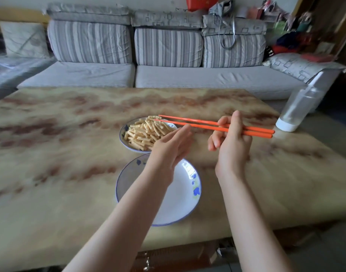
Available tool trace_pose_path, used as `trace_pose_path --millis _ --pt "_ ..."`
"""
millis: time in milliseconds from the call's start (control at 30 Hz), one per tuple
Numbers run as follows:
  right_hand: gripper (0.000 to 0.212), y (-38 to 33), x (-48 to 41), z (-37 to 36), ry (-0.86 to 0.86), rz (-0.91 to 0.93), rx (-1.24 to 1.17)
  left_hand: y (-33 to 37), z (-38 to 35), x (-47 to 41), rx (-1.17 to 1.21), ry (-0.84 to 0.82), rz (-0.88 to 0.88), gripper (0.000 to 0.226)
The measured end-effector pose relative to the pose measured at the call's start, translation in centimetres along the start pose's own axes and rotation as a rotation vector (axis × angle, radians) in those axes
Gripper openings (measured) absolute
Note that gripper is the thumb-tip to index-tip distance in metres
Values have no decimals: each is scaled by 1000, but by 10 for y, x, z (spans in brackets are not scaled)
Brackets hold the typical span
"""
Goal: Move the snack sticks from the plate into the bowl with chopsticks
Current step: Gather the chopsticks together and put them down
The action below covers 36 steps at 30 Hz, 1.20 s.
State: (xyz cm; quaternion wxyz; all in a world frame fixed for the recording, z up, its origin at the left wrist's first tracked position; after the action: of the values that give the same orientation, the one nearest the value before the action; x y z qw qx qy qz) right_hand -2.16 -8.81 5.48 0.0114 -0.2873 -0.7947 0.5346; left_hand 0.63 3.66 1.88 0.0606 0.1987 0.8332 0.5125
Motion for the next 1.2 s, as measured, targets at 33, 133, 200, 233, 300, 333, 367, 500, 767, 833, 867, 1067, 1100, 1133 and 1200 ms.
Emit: trace_pose_path --millis 33,133,200,233,300,333,367,500,767,833,867,1067,1100,1133,1200 --pt "44 -3 4 -1 -2 3 -2 -1 -8 -1 42 -4 -9 30" --pt "44 -9 14 1 -9 14 -17 -2 -25 2 205 23 -45 38" --pt "44 -12 21 4 -15 11 11 -2 -30 6 281 49 -72 38" --pt "44 -13 25 6 -18 6 27 -3 -31 8 302 61 -82 38" --pt "43 -11 31 11 -31 -1 38 -6 -32 11 332 85 -80 39" --pt "41 -9 34 14 -43 -2 51 -7 -32 12 345 98 -72 39" --pt "39 -8 37 16 -65 -4 69 -9 -33 13 355 108 -59 38" --pt "14 0 50 28 -218 -66 100 -11 -32 15 345 115 -28 22" --pt "77 -8 54 79 -452 -297 191 0 -16 3 75 91 -27 6" --pt "55 -21 45 88 -511 -374 351 1 -15 -2 -39 44 -15 8" --pt "40 -26 42 90 -554 -412 450 0 -17 -3 -88 18 -6 8" --pt "16 -8 31 89 -655 -575 704 -21 -30 -21 -223 -12 55 6" --pt "16 -2 29 91 -658 -584 729 -25 -31 -25 -249 -11 75 9" --pt "16 4 28 94 -657 -593 749 -30 -31 -29 -282 -2 97 11" --pt "16 18 26 100 -637 -620 749 -41 -26 -40 -380 47 136 23"
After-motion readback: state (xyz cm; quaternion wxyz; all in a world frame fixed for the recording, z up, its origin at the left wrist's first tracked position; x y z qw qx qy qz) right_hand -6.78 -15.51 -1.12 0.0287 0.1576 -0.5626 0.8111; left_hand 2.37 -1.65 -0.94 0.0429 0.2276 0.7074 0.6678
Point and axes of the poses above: each hand's wrist, its own x-axis away from the middle knuckle, its own z-axis out of the back of the hand, y = z × x, the point moved 5 cm from there along -x, towards the middle knuckle, and after that the axes turned 11 degrees about -y, right-handed, at the moved point
